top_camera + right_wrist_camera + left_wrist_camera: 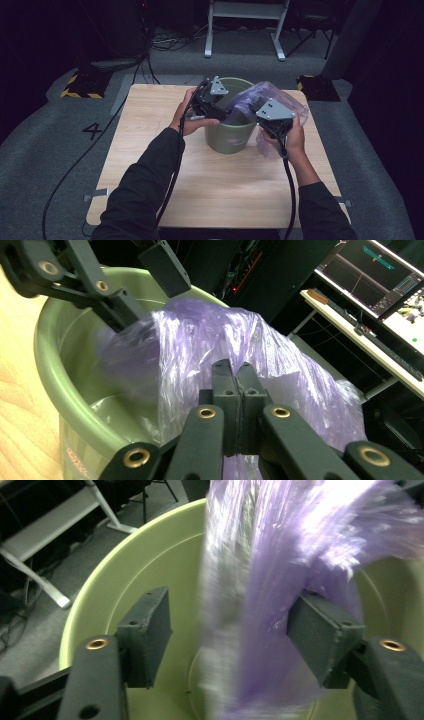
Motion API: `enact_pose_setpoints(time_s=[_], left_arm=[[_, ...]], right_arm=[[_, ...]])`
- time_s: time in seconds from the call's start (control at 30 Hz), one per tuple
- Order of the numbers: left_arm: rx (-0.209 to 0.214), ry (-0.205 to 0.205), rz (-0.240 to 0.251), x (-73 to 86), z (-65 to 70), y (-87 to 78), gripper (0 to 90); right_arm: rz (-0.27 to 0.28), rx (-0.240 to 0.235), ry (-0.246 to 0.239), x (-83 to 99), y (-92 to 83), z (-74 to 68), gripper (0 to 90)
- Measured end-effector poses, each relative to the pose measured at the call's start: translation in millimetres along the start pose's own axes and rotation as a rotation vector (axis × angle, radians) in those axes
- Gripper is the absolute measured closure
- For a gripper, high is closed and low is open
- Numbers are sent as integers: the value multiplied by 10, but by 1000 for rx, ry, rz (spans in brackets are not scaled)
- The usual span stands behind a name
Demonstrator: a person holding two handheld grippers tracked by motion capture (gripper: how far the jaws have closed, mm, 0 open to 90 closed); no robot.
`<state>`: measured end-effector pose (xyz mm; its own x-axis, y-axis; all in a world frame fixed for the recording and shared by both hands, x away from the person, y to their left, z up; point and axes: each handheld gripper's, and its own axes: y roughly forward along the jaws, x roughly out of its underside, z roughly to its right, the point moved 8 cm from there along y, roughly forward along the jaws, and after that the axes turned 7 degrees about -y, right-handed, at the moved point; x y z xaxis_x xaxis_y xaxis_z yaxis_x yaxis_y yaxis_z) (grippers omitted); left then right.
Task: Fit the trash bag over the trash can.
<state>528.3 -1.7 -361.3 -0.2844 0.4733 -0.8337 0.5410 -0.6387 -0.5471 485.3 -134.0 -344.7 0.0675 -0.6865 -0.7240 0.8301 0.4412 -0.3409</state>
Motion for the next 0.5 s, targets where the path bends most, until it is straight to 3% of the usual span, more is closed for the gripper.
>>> enact_pose_setpoints(time_s=[0.1,0.3,0.37,0.5], left_arm=[[-8,20,13,46,-17,-21,241],[115,2,117,-3,47,-196,178],[130,28,135,-45,118,-218,179],[162,80,119,-76,283,-178,189]], right_arm=[[-21,3,-10,15,9,-10,900],[-36,-15,-15,42,54,-26,900],[-35,-25,-18,33,61,-44,900],[-29,-38,-20,0,76,-94,900]])
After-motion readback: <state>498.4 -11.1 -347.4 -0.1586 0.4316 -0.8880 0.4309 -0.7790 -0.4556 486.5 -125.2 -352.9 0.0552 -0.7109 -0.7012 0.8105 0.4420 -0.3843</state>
